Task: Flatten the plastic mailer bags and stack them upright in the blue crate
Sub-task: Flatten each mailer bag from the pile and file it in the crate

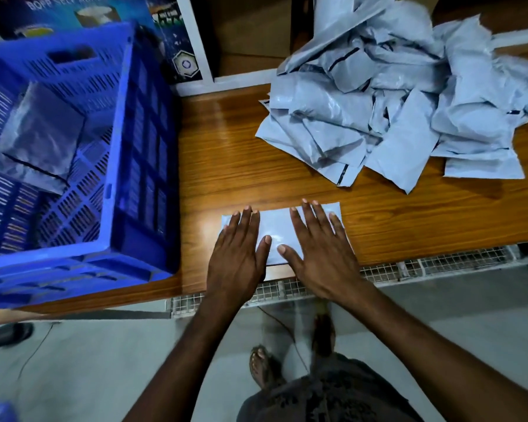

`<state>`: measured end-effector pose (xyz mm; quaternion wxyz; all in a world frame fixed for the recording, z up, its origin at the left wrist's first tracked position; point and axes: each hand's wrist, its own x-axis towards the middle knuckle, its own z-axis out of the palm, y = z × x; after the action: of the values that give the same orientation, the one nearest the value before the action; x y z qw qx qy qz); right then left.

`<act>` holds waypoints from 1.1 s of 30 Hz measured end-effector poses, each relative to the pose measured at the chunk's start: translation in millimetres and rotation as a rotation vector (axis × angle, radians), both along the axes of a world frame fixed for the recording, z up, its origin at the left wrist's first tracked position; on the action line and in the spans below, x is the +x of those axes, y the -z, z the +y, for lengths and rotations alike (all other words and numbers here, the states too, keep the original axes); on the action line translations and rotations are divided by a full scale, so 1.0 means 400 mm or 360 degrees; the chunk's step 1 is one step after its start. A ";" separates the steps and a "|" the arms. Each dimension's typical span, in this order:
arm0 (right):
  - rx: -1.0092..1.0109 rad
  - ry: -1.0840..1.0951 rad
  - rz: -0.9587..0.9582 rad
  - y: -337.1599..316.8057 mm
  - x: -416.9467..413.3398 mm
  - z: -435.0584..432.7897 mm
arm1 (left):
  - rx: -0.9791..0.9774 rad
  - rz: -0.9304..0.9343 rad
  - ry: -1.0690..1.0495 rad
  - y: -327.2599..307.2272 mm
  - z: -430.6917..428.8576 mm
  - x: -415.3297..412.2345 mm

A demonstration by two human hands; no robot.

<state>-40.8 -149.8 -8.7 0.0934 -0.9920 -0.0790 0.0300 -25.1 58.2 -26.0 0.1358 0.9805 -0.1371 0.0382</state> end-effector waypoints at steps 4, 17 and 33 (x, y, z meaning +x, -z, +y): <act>0.0037 0.0164 0.0064 0.007 -0.018 -0.030 | 0.0011 0.0200 -0.0094 -0.008 0.028 -0.008; -0.0044 0.0378 0.0093 -0.068 -0.030 -0.013 | 0.0102 0.0156 -0.0007 -0.074 0.055 -0.021; -0.0126 0.0102 0.0260 -0.032 -0.031 -0.015 | 0.0121 0.0352 0.0126 -0.049 0.104 0.013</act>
<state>-53.0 -156.0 4.0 0.0613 -0.9912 -0.0381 0.1108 -20.0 99.7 -6.3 0.1143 0.9770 -0.1611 -0.0806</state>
